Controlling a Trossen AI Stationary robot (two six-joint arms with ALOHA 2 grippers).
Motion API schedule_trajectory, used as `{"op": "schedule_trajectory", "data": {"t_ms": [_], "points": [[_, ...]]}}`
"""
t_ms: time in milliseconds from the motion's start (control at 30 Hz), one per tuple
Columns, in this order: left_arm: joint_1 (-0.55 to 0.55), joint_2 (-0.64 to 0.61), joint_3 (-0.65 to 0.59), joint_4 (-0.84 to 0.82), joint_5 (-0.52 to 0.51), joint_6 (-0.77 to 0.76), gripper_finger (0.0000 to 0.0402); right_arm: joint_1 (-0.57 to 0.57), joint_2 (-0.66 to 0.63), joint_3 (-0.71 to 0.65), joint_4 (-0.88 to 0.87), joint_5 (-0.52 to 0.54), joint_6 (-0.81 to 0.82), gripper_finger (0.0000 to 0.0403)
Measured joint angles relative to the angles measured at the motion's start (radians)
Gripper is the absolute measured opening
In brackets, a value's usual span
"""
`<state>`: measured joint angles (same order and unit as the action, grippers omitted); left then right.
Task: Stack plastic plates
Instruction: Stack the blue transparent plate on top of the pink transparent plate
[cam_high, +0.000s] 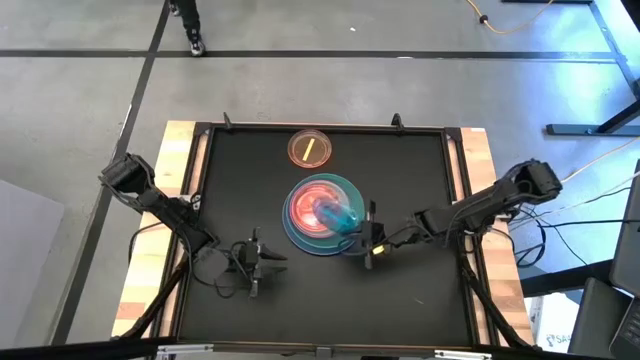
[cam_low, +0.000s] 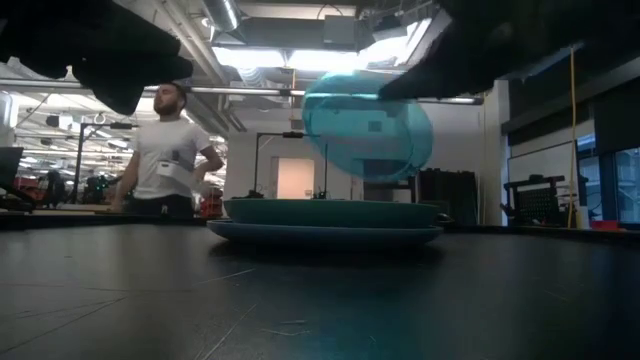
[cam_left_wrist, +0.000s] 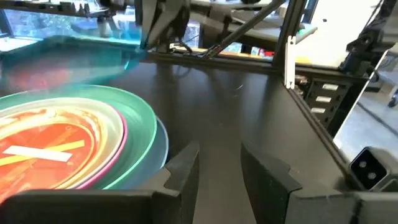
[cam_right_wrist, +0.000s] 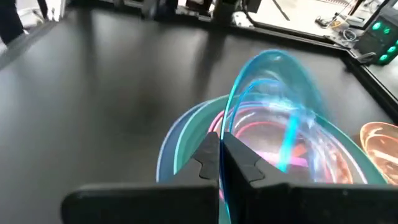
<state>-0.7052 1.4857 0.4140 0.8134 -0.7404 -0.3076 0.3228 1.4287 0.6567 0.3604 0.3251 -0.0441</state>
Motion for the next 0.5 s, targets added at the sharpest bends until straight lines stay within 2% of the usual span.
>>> {"op": "schedule_trajectory", "data": {"t_ms": [267, 500], "points": [[0.021, 0.000, 0.000, 0.027, 0.003, 0.003, 0.0112, -0.002, 0.095, 0.022, 0.057, -0.020, -0.039, 0.0001], [0.054, 0.000, 0.000, 0.034, 0.068, 0.003, 0.0111, -0.003, 0.127, 0.035, 0.056, -0.023, -0.043, 0.0001]]}}
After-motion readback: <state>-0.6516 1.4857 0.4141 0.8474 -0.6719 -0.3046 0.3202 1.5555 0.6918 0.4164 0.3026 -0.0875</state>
